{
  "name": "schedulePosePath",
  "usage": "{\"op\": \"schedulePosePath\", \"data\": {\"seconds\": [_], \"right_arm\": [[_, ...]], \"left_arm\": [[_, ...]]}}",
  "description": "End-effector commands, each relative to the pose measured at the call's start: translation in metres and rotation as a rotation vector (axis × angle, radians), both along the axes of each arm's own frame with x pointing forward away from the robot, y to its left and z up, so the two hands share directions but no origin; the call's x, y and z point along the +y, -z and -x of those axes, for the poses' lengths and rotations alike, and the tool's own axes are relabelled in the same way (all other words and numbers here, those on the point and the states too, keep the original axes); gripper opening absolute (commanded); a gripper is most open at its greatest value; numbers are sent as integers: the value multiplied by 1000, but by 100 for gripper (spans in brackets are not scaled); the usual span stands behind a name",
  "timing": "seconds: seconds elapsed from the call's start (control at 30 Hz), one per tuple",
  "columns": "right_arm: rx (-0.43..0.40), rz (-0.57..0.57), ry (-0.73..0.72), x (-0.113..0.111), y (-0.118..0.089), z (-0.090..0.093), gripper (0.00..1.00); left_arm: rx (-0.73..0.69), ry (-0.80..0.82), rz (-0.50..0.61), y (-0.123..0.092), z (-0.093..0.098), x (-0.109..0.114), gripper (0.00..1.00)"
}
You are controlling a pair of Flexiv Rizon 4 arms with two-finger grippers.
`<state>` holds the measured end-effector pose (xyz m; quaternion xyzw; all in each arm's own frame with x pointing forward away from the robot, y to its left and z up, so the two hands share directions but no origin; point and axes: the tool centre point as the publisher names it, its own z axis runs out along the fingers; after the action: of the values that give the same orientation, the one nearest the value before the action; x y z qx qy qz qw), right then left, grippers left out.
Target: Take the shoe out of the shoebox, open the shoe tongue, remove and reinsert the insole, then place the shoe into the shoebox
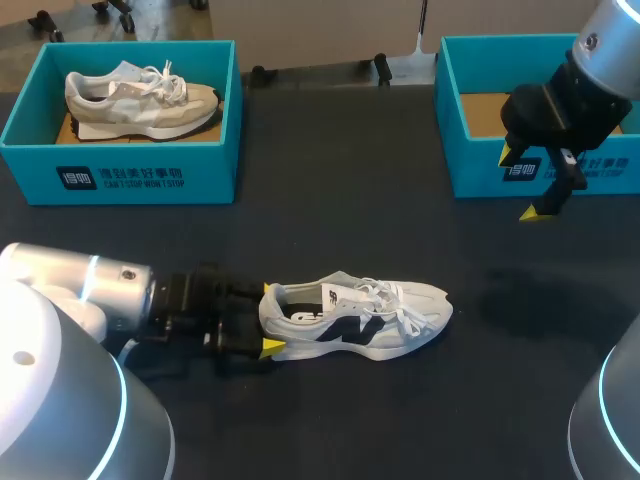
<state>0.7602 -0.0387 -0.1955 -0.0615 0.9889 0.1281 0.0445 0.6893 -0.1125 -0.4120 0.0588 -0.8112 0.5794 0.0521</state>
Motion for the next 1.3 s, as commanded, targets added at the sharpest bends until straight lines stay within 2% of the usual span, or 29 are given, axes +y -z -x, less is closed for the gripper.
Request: {"op": "schedulePosePath", "data": {"seconds": [0.03, 0.7, 1.03, 1.07, 1.1, 1.13, 1.17, 1.3], "right_arm": [[1, 4, 1, 1, 1, -1, 100], [1, 4, 1, 1, 1, -1, 100], [1, 4, 1, 1, 1, -1, 100], [1, 4, 1, 1, 1, -1, 100], [1, 4, 1, 1, 1, -1, 100], [1, 4, 1, 1, 1, -1, 100], [1, 4, 1, 1, 1, -1, 100], [1, 4, 1, 1, 1, -1, 100]], "left_arm": [[4, 5, -4, 4, -3, -8, 100], [10, 53, -39, 17, -10, -28, 100], [15, 62, -56, 25, -9, -32, 100], [11, 63, -59, 25, -9, -32, 84], [10, 64, -60, 25, -9, -32, 49], [8, 64, -60, 25, -10, -32, 37], [8, 65, -60, 25, -10, -31, 2], [5, 74, -63, 20, -15, -27, 0]]}}
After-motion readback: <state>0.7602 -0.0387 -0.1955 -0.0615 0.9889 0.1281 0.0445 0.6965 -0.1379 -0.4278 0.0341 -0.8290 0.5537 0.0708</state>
